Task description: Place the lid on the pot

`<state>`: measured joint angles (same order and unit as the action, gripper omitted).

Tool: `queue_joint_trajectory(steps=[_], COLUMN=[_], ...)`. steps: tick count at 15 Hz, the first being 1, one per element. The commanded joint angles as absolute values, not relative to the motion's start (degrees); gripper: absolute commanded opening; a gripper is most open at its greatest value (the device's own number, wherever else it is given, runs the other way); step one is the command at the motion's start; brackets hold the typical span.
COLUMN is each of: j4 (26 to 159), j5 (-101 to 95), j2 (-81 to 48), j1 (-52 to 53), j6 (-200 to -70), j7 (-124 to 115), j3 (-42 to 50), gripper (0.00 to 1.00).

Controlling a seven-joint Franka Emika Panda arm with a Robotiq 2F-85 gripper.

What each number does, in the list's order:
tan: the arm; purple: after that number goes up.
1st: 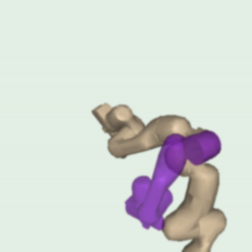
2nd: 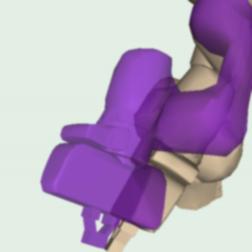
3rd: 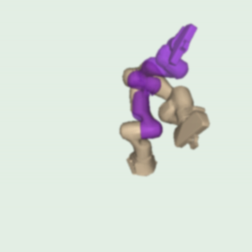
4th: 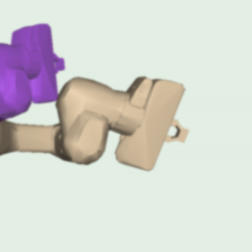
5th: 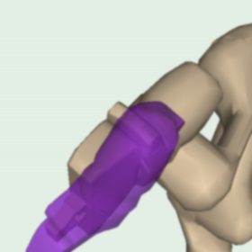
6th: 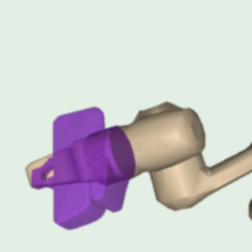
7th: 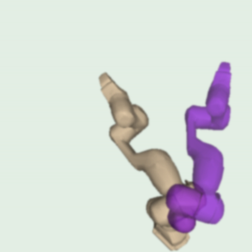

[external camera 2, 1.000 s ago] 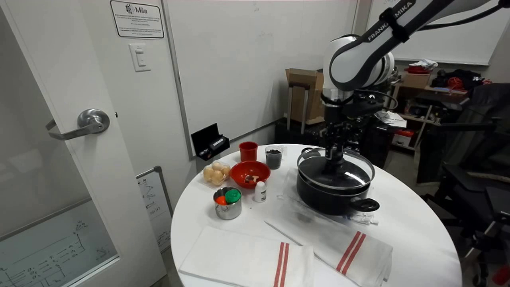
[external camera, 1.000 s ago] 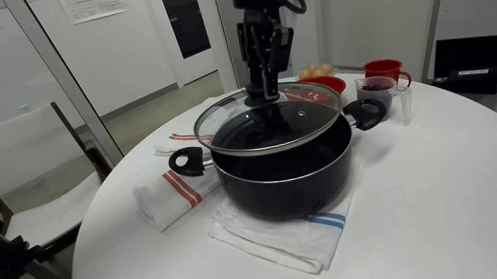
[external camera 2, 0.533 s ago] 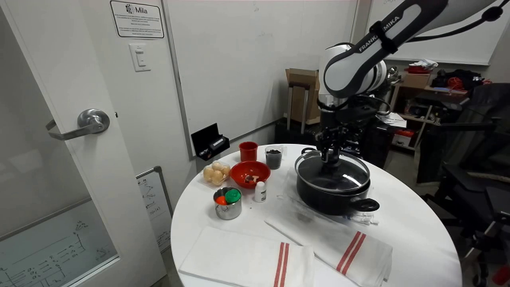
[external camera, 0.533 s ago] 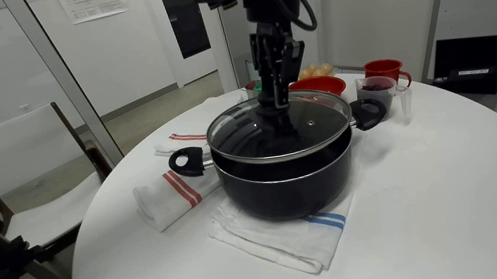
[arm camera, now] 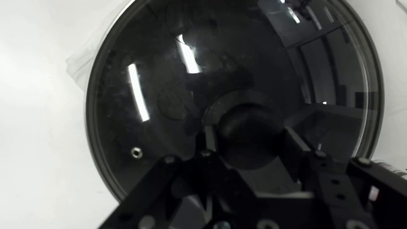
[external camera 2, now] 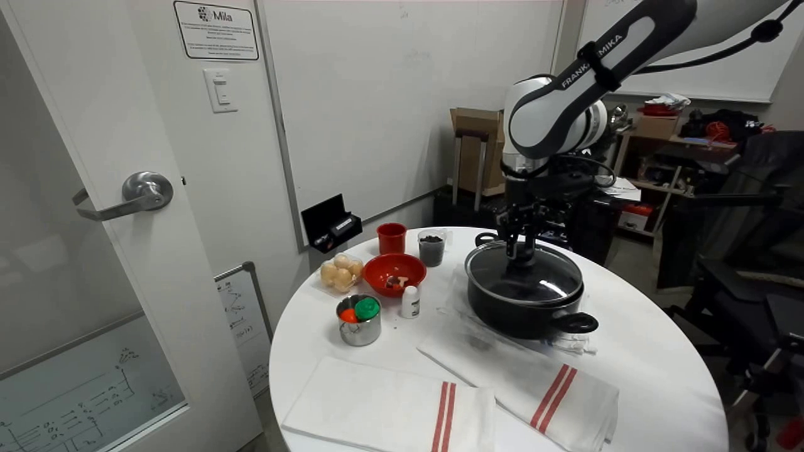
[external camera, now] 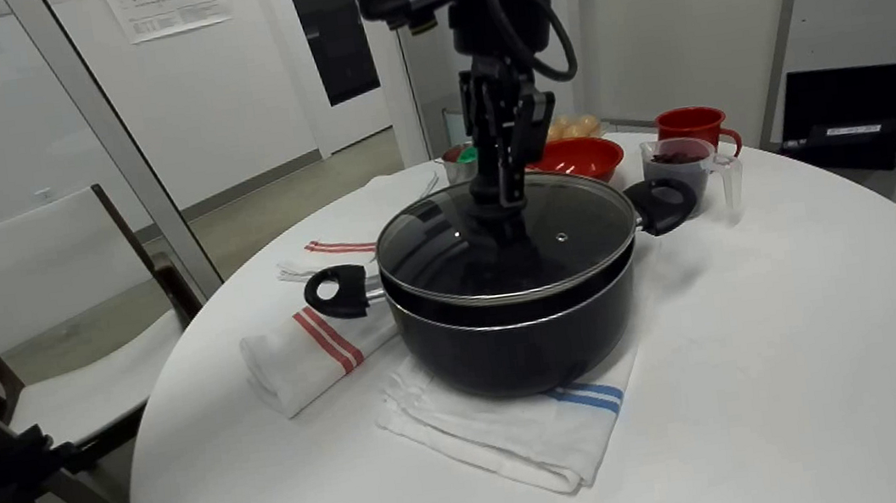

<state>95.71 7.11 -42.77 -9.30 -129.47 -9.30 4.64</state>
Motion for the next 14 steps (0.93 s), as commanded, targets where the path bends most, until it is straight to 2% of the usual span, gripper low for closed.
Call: queue_joint_trajectory(steps=[1,14], j4=[94.5,96.1], j5=[8.6,12.8], j2=[-43.1,-43.3], j1=[-9.7,-11.9], j6=[-128.4,-129.0], j7=[-9.8,-9.1], j3=[5.0,4.6], gripper=[0.25,0.25])
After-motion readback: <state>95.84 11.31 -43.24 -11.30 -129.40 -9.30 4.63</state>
